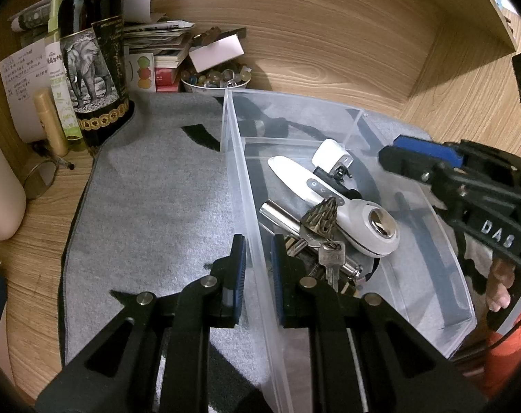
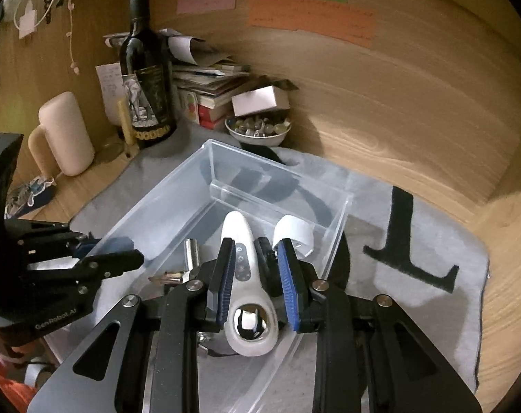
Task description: Organize rigid objects
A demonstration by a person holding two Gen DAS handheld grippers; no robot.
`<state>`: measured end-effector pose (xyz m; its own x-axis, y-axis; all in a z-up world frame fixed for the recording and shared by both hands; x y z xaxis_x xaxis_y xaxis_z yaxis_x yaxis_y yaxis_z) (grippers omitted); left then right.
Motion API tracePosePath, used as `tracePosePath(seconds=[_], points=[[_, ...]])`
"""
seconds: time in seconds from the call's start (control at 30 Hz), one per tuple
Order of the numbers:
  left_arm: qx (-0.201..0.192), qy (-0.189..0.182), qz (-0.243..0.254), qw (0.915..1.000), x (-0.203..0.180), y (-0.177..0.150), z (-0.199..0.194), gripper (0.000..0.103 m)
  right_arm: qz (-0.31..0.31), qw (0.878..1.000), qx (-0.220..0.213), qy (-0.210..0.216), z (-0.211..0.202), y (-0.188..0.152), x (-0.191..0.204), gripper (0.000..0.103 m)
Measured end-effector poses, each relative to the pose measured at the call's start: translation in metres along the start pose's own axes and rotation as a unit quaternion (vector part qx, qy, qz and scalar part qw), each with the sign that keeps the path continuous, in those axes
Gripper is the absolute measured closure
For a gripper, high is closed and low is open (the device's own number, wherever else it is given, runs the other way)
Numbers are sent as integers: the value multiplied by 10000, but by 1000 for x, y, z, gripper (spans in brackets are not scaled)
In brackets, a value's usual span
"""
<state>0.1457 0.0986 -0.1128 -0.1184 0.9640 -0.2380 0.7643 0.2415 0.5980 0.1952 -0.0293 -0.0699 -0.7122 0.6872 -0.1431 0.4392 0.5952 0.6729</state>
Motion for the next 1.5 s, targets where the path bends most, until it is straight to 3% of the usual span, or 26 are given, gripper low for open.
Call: tracePosePath(seconds=[0.1, 0.3, 0.47, 0.7, 1.13, 1.27, 1.43, 1.5], points=[[-4, 2, -5, 10000, 0, 0, 0, 90, 105, 9999, -78, -57, -8, 2, -7, 79], [1, 5, 5, 10000, 0, 0, 0, 90, 581, 9971, -362, -341, -29, 6, -41, 65], [-1, 5, 1, 10000, 0, 0, 0, 90, 988, 9922, -408, -646, -36, 2, -76, 65], [4, 5, 1, 10000, 0, 0, 0, 90, 1388, 9878, 113, -696, -9, -28, -104, 64], [12, 7, 0, 10000, 0, 0, 0, 90, 1491, 9810, 1160, -447, 38, -95, -92, 64], [35, 13, -8, 10000, 0, -1, 1, 90, 1294, 9836, 1120, -573, 36, -95, -87, 64], [37, 11, -8, 10000, 1, -1, 1, 90, 1196, 9853, 1082, -557, 36, -92, -86, 79], [37, 4, -17, 10000, 1, -1, 1, 90, 1181, 9855, 1083, -553, 37, -90, -85, 79]])
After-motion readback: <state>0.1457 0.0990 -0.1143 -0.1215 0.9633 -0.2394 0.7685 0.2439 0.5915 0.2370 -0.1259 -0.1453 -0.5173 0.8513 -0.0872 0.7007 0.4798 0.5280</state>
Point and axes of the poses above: each gripper's, at about its wrist camera, not at the fingertips, and z roughly the way its jaws point, x to its left, y to its top, the point moved 4 cm from there along z, roughly the way its jaws point, and after that the axes turned 5 degrees about -z, right-handed, at the moved point
